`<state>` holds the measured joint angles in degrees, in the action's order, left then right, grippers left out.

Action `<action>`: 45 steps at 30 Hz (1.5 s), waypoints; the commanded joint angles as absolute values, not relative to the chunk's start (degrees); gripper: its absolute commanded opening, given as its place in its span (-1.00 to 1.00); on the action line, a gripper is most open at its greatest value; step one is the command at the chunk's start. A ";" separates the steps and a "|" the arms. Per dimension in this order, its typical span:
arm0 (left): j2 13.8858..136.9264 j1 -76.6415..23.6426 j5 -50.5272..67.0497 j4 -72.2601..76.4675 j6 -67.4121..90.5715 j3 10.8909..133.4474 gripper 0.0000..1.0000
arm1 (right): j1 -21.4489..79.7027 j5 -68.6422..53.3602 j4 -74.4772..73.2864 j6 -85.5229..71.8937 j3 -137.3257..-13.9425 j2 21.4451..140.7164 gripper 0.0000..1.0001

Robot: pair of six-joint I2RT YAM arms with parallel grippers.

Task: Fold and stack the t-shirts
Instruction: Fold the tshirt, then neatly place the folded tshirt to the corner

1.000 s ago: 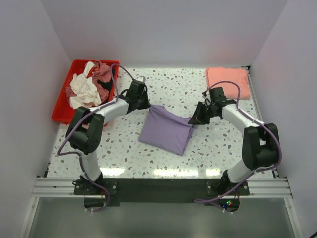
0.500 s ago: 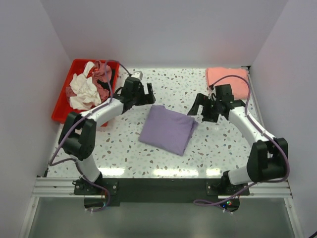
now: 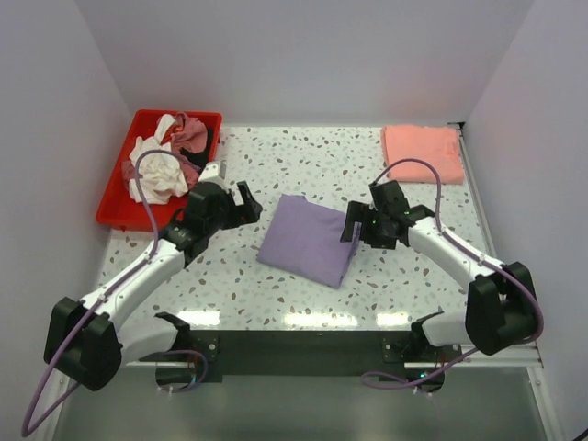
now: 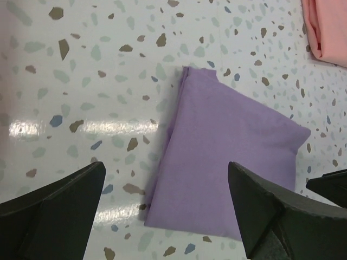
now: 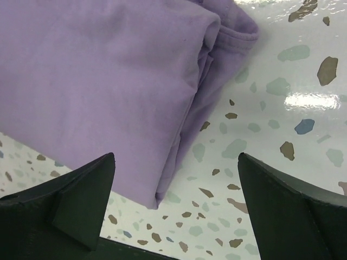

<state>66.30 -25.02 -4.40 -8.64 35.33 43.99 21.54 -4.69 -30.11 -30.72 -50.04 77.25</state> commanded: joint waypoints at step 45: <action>53.52 -24.79 -16.79 -17.14 39.46 38.23 1.00 | 26.99 40.07 -19.61 7.01 -95.43 117.06 -1.00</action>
<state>54.28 -25.02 -14.61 -17.82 38.98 38.02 28.34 29.45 -23.03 -4.43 -91.02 116.27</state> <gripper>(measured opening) 0.997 0.057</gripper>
